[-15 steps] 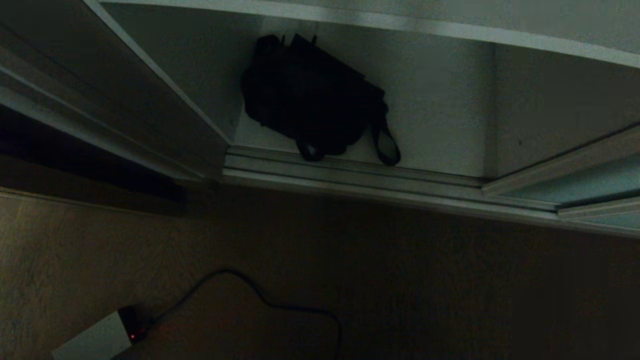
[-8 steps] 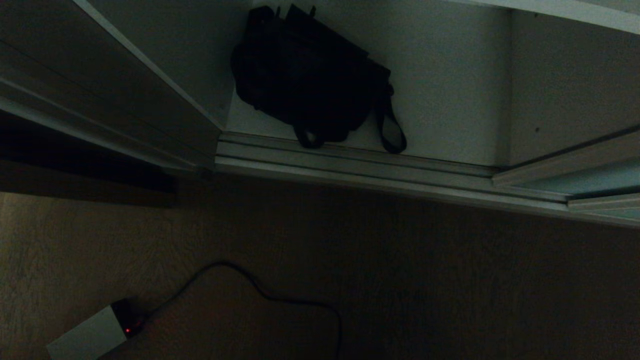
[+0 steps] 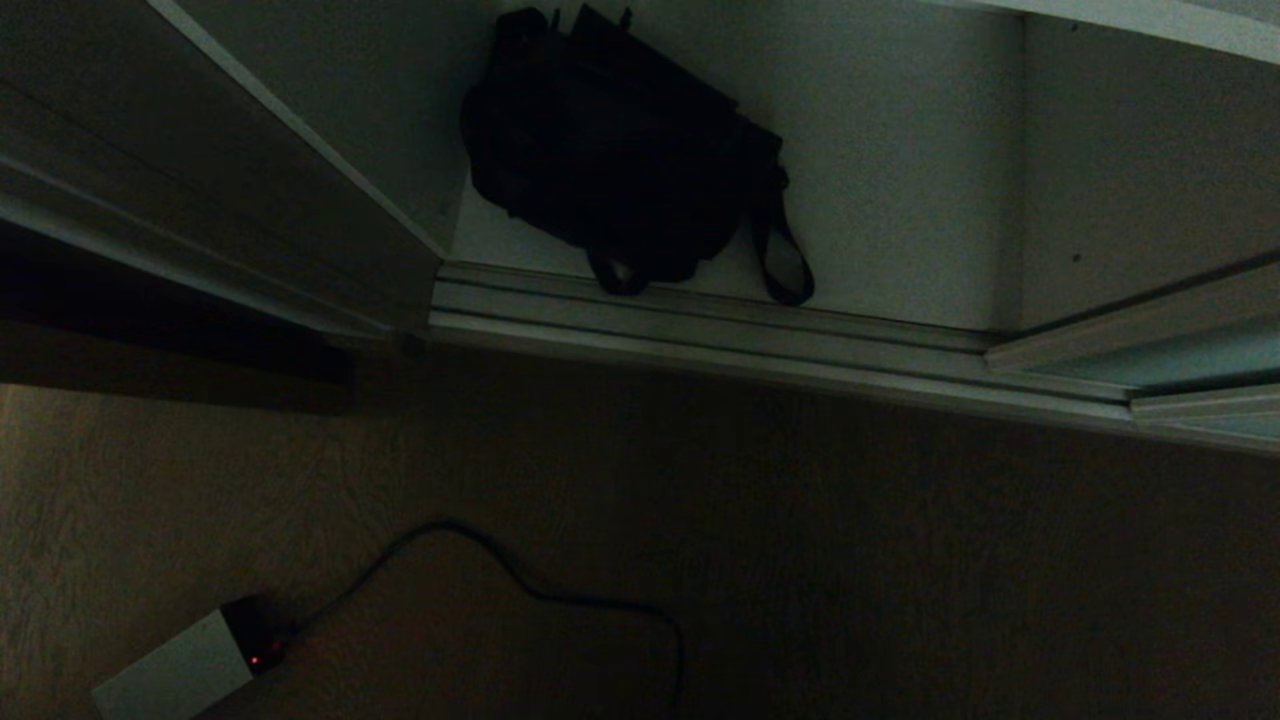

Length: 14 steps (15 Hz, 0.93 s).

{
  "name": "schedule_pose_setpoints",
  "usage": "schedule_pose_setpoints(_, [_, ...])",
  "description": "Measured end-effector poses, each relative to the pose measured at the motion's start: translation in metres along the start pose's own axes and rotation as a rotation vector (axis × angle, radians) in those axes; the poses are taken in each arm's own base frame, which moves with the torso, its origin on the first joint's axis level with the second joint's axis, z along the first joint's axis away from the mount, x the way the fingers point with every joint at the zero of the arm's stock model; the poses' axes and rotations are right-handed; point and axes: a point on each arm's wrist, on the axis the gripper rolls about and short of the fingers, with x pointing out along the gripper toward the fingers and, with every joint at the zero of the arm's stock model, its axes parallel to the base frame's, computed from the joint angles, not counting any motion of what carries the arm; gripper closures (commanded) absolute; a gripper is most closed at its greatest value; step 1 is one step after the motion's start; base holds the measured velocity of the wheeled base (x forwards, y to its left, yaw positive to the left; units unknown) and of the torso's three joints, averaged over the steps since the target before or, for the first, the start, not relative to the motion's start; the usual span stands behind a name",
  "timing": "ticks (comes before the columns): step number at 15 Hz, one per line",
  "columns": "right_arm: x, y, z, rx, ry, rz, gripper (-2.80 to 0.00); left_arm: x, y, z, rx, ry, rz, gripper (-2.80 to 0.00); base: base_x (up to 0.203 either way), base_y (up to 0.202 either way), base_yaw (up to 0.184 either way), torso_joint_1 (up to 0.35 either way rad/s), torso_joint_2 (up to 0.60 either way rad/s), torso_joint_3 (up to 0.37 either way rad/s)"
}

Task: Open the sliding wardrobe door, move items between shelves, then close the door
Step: Open the door, then place the bag on the higher shelf

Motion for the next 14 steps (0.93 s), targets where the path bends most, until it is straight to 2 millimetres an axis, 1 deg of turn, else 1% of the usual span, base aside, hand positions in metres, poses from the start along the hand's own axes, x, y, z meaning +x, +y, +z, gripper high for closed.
schedule_pose_setpoints(3, [0.0,0.0,0.0,0.0,0.0,0.0,0.0,-0.007,0.001,0.038,-0.048,0.036,-0.029,0.0,0.0,0.0,0.0,0.0,0.0,0.0])
schedule_pose_setpoints(5, [0.0,0.0,0.0,0.0,0.0,0.0,0.0,0.003,0.002,0.064,-0.125,0.105,-0.063,0.0,0.0,0.0,0.0,0.0,0.0,0.0])
schedule_pose_setpoints(7, [0.0,0.0,0.0,0.0,0.001,0.001,0.0,0.027,0.002,0.083,-0.21,0.225,-0.12,0.0,0.0,0.0,0.0,0.0,0.0,0.0])
schedule_pose_setpoints(9, [0.0,0.0,0.0,0.0,0.0,0.0,0.0,0.06,0.0,0.092,-0.307,0.382,-0.209,0.0,0.0,0.0,0.0,0.0,0.0,0.0])
schedule_pose_setpoints(12, [0.0,0.0,0.0,0.0,0.0,0.001,0.0,0.108,-0.005,0.091,-0.439,0.612,-0.347,0.0,0.0,0.0,0.0,0.0,0.0,0.0])
schedule_pose_setpoints(14, [0.0,0.0,0.0,0.0,0.001,0.0,0.0,0.14,-0.008,0.087,-0.518,0.725,-0.421,0.0,0.0,0.0,0.0,0.0,0.0,0.0])
